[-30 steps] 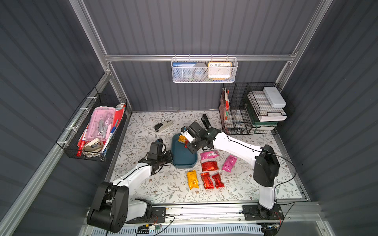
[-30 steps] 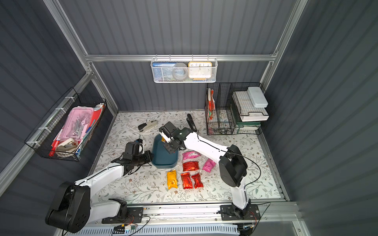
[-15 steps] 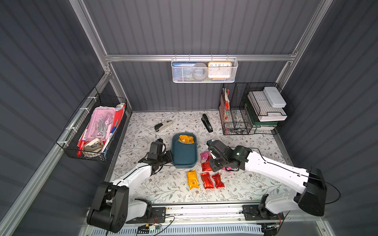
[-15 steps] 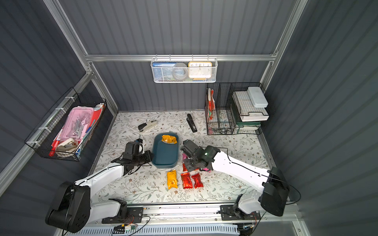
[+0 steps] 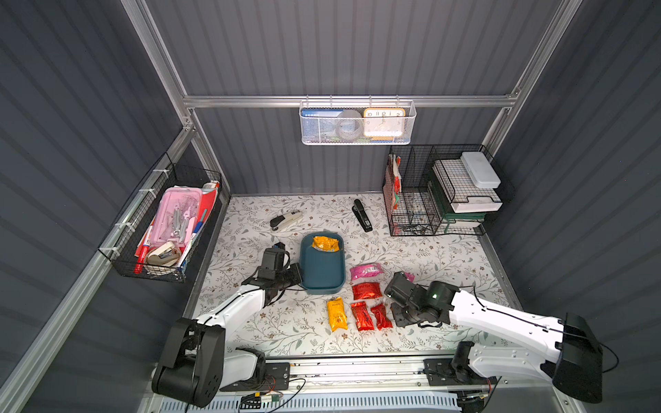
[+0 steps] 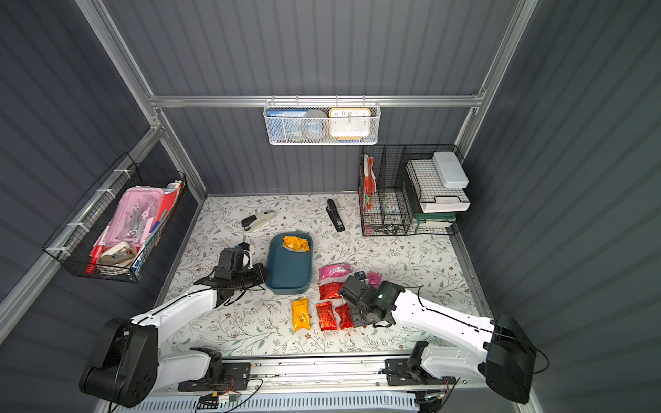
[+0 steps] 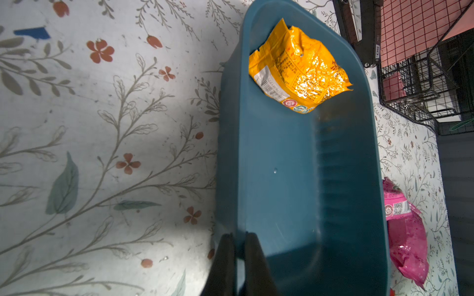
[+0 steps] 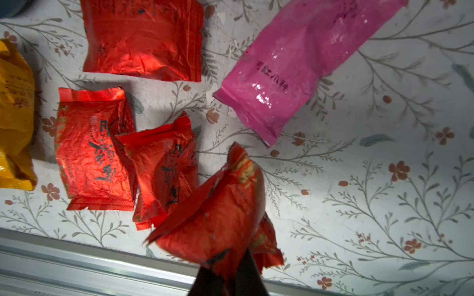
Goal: Take the tea bags out of the storage box
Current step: Place the tea bag at the center of the board, then pick up the tea bag from the storage box.
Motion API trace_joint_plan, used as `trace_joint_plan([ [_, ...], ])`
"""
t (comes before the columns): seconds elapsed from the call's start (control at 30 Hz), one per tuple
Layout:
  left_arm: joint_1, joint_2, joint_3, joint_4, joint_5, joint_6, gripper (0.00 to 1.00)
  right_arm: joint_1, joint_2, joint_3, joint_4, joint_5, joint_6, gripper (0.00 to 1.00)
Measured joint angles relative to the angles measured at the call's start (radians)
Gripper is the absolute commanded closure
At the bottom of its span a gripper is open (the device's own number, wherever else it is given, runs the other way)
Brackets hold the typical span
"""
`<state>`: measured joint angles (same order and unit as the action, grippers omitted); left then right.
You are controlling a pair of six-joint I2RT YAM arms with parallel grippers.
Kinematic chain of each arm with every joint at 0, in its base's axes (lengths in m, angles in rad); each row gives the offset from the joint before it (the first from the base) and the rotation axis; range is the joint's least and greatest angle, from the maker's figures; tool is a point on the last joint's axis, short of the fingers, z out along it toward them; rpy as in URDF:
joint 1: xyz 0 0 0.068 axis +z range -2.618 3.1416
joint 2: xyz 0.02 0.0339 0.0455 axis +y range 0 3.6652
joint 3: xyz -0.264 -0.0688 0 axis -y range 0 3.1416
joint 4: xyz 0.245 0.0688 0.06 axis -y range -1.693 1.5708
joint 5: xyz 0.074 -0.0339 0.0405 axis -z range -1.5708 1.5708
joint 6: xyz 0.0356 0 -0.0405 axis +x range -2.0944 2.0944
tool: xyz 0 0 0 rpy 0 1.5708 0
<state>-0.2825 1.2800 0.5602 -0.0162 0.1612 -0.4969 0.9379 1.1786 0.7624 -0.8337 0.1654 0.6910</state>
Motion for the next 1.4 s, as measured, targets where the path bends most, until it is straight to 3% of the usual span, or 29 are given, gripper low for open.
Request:
trace_joint_plan([
  [0.13, 0.000, 0.000, 0.000, -0.001, 0.000, 0.000, 1.00, 0.000, 0.092, -0.001, 0.031, 0.000, 0.022, 0.98],
  [0.27, 0.000, 0.000, 0.000, -0.002, 0.000, 0.000, 1.00, 0.003, 0.133, -0.002, 0.040, 0.019, 0.027, 0.78],
  [0.4, 0.000, 0.000, 0.003, -0.006, -0.001, 0.000, 1.00, 0.012, 0.120, 0.001, 0.036, 0.036, 0.023, 0.66],
  [0.7, 0.000, 0.000, 0.015, -0.010, -0.001, 0.001, 1.00, 0.027, 0.001, 0.057, -0.014, 0.062, -0.004, 0.60],
  [0.87, 0.000, 0.000, 0.015, -0.013, -0.001, 0.001, 1.00, 0.023, 0.024, 0.164, 0.068, 0.090, -0.081, 0.56],
  [1.13, 0.000, 0.000, 0.015, -0.025, -0.004, 0.007, 1.00, -0.045, 0.304, 0.408, 0.262, 0.041, -0.261, 0.52],
  [1.4, 0.001, 0.000, 0.015, -0.031, -0.003, 0.020, 1.00, -0.115, 0.639, 0.712, 0.317, -0.061, -0.486, 0.48],
])
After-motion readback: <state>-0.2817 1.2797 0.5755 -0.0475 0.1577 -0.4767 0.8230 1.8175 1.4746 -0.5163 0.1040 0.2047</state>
